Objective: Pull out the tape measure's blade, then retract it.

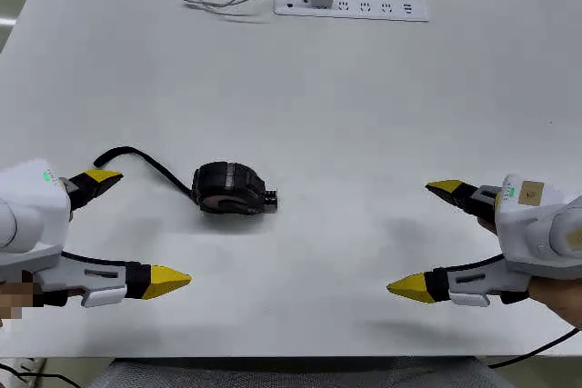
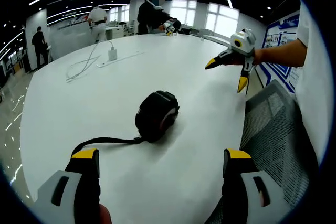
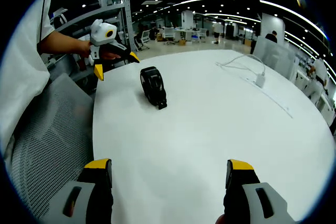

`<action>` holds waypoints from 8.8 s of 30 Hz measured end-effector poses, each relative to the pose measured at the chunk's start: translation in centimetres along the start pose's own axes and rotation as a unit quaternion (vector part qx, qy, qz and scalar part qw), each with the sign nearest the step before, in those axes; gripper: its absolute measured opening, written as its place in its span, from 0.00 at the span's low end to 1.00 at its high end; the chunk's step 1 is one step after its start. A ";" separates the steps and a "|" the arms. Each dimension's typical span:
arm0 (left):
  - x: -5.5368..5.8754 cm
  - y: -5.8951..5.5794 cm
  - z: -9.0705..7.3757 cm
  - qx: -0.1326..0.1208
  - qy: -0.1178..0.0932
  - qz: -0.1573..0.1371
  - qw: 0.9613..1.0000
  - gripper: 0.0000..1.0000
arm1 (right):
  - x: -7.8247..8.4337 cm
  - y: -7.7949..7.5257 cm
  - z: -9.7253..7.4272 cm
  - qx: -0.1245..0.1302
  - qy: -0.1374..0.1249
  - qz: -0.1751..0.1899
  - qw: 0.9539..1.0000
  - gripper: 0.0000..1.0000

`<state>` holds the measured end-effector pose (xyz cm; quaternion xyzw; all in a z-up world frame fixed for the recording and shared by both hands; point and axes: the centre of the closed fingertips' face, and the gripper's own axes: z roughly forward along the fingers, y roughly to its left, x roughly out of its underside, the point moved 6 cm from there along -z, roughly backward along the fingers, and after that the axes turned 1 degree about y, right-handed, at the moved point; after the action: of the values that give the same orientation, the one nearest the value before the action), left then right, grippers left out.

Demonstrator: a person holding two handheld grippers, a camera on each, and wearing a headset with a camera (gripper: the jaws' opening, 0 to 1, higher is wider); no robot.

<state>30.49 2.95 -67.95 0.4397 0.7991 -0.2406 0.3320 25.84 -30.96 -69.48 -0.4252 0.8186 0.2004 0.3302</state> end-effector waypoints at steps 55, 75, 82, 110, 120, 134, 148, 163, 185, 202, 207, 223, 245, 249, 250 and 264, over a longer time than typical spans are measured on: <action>-2.0 1.9 6.6 0.073 0.103 0.131 0.983 0.82 | -4.2 -2.3 6.2 -0.068 0.034 -0.087 0.993 0.86; -2.5 3.2 8.9 0.089 0.135 0.156 0.974 0.55 | -4.7 -3.1 7.3 -0.071 0.033 -0.093 0.993 0.84; -2.5 2.9 9.2 0.098 0.139 0.162 0.972 0.46 | -5.0 -3.1 7.7 -0.075 0.029 -0.093 0.992 0.83; -2.6 2.7 9.4 0.106 0.142 0.164 0.970 0.29 | -6.3 -1.9 10.1 -0.102 -0.002 -0.095 0.990 0.65; -2.6 2.8 9.5 0.108 0.146 0.162 0.970 0.29 | -7.4 -1.2 12.7 -0.114 -0.016 -0.115 0.987 0.50; -2.5 2.8 9.6 0.106 0.154 0.173 0.967 0.29 | -8.0 -0.3 14.9 -0.135 -0.027 -0.126 0.982 0.28; -2.5 2.8 9.6 0.104 0.150 0.175 0.967 0.28 | -7.9 0.0 16.0 -0.148 -0.023 -0.142 0.979 0.16; -2.4 2.7 9.7 0.103 0.141 0.175 0.969 0.28 | -7.7 0.0 16.4 -0.142 -0.036 -0.154 0.977 0.11; -2.4 2.9 9.6 0.100 0.143 0.184 0.967 0.28 | -7.3 -0.3 15.6 -0.131 -0.028 -0.165 0.977 0.08; -2.5 2.8 9.7 0.099 0.143 0.176 0.969 0.28 | -5.2 -2.2 13.0 -0.127 -0.007 -0.163 0.978 0.09; -2.5 2.8 9.7 0.101 0.143 0.179 0.968 0.28 | -4.4 -2.5 12.3 -0.125 0.002 -0.157 0.980 0.08; -2.4 2.8 9.7 0.103 0.142 0.180 0.968 0.28 | -2.9 -3.6 10.2 -0.113 0.017 -0.149 0.982 0.08; -2.5 2.7 9.6 0.102 0.145 0.183 0.967 0.28 | -1.4 -4.3 7.8 -0.093 0.037 -0.150 0.983 0.08; -2.5 2.7 9.6 0.101 0.143 0.182 0.968 0.28 | -1.2 -4.5 7.4 -0.085 0.039 -0.150 0.984 0.08; -2.5 2.7 9.6 0.102 0.143 0.182 0.967 0.28 | -1.1 -4.6 7.3 -0.086 0.039 -0.149 0.984 0.08; -2.5 2.7 9.6 0.103 0.143 0.183 0.967 0.28 | 0.4 -5.6 5.6 -0.071 0.050 -0.135 0.987 0.08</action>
<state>36.84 -3.59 -72.73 0.6402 0.7150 -0.1916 0.2055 32.37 -30.88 -73.96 -0.5636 0.7530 0.1901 0.2816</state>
